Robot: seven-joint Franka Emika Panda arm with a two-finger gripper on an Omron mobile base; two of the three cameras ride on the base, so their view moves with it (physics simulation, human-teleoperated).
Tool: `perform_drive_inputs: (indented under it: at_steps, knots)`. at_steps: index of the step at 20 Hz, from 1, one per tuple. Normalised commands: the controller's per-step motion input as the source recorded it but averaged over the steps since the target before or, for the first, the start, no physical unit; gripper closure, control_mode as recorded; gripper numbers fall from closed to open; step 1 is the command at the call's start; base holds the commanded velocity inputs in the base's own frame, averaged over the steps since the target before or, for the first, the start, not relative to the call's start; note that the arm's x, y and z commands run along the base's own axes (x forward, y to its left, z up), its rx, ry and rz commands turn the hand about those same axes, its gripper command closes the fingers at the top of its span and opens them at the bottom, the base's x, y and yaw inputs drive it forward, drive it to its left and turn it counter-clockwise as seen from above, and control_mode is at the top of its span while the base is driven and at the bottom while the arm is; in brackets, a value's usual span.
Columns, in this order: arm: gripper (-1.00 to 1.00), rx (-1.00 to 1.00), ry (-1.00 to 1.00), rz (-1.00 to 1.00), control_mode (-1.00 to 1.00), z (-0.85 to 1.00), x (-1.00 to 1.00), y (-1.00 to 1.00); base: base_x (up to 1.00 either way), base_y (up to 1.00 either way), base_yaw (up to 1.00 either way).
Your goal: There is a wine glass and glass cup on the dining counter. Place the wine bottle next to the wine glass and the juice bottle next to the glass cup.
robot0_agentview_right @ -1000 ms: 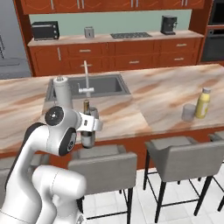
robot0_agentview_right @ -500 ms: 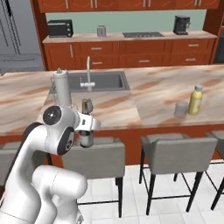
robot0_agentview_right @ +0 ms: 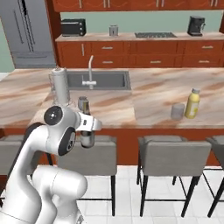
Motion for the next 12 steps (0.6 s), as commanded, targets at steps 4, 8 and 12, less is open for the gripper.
perform_drive_inputs:
  at_steps: [4,8,12]
  knots:
    - [1.00,0.00,0.00,0.00,1.00,0.00,0.00,0.00,0.22,-0.37,0.45]
    - [1.00,0.00,0.00,0.00,1.00,0.00,0.00,0.00,0.02,-0.43,0.44]
    - [1.00,0.00,0.00,0.00,1.00,0.00,0.00,0.00,0.00,-0.53,0.31]
